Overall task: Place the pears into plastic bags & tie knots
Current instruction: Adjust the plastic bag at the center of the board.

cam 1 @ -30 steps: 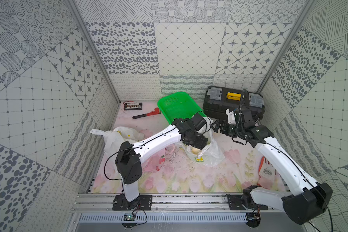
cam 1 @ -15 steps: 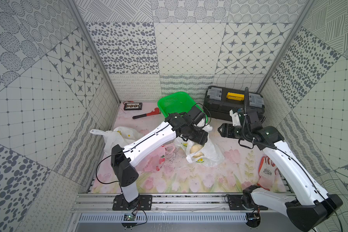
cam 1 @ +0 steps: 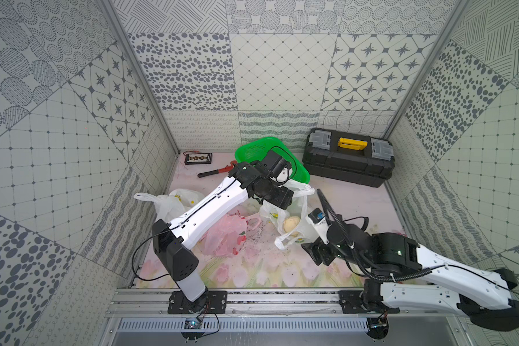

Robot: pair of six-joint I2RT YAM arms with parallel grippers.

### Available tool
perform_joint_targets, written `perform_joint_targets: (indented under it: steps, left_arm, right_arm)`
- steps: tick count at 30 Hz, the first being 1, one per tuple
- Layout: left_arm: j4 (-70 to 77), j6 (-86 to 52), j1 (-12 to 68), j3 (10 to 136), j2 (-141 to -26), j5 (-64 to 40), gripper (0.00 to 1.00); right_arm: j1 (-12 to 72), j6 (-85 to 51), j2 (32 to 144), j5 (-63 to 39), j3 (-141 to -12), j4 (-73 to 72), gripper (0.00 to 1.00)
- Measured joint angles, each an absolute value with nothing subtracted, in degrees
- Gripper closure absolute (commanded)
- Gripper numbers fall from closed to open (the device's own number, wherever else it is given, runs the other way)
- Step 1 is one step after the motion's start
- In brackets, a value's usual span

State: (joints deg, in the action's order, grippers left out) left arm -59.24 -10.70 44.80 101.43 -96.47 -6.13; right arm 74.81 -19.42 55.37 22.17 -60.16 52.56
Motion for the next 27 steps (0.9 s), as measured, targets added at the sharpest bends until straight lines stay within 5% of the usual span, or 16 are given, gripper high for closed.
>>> perform_joint_targets:
  steps: [12, 22, 27]
  left_arm:
    - [-57.47, -7.46, 40.82, 99.48, -97.25, -6.90, 0.21]
    - [-57.28, -6.87, 40.18, 100.18, -97.95, -7.64, 0.21]
    - [-57.39, -6.59, 39.66, 101.08, -97.97, -7.64, 0.21]
  right_arm:
    - [80.93, -14.13, 75.72, 29.43, -59.88, 37.93, 0.33]
    - [79.15, -14.11, 82.87, 35.05, -59.31, 30.92, 0.75]
    - [77.76, -11.97, 79.37, 32.03, -59.35, 30.61, 0.86]
